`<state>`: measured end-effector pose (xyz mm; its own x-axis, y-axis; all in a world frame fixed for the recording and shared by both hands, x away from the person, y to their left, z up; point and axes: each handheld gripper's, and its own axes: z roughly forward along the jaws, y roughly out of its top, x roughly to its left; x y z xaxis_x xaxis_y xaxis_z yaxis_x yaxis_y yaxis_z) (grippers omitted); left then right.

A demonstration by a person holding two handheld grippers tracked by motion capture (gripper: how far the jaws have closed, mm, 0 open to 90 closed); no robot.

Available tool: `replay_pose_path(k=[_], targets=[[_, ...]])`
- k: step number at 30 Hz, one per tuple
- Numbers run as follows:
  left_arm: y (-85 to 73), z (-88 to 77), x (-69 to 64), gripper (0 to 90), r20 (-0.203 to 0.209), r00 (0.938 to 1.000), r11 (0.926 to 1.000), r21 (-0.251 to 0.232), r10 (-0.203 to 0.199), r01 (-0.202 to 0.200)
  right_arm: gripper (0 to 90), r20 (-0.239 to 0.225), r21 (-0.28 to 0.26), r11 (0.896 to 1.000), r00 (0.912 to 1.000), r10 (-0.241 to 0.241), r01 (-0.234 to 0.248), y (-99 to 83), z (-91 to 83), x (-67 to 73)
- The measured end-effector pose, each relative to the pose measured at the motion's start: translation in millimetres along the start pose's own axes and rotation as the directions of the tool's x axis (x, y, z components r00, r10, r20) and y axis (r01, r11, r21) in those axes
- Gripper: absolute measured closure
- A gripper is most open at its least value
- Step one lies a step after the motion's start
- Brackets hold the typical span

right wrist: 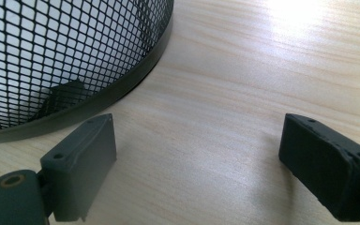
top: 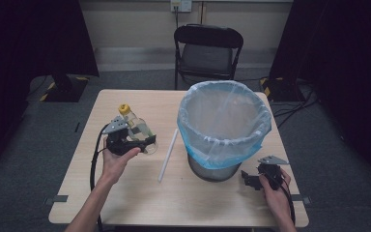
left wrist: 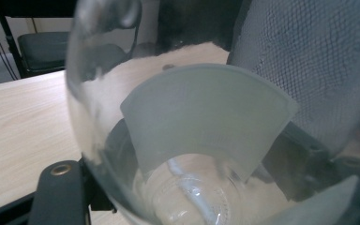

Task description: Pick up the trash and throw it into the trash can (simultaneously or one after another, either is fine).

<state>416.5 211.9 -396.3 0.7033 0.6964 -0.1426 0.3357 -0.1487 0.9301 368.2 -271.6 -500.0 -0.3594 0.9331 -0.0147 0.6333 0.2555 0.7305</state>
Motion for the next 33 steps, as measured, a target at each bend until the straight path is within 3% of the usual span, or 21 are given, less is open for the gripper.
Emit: replay_pose_path(k=[11, 17, 21, 33], targets=[[15.2, -16.6, -3.9, 27.9, 0.017, 0.9998, 0.9979, -0.064, 0.010, -0.009, 10.4, 0.000, 0.000, 1.000, 1.0000, 0.000, 0.000, 0.0, 0.0, 0.0], [16.6, -21.7, -7.3, 27.9, 0.026, 0.9996, 0.9976, -0.069, -0.003, 0.005, 10.4, 0.000, 0.000, 1.000, 1.0000, 0.001, -0.001, 0.0, 0.0, 0.0], [20.3, -23.5, -10.6, 27.9, 0.029, 0.9995, 0.9975, -0.071, 0.008, -0.006, 10.3, 0.000, 0.000, 1.000, 1.0000, 0.000, 0.000, 0.0, 0.0, 0.0], [44.5, -37.0, -17.9, 27.9, 0.040, 0.9990, 0.9878, -0.155, 0.020, -0.014, 10.3, 0.000, 0.000, 1.000, 1.0000, 0.001, -0.001, 0.0, 0.0, 0.0]])
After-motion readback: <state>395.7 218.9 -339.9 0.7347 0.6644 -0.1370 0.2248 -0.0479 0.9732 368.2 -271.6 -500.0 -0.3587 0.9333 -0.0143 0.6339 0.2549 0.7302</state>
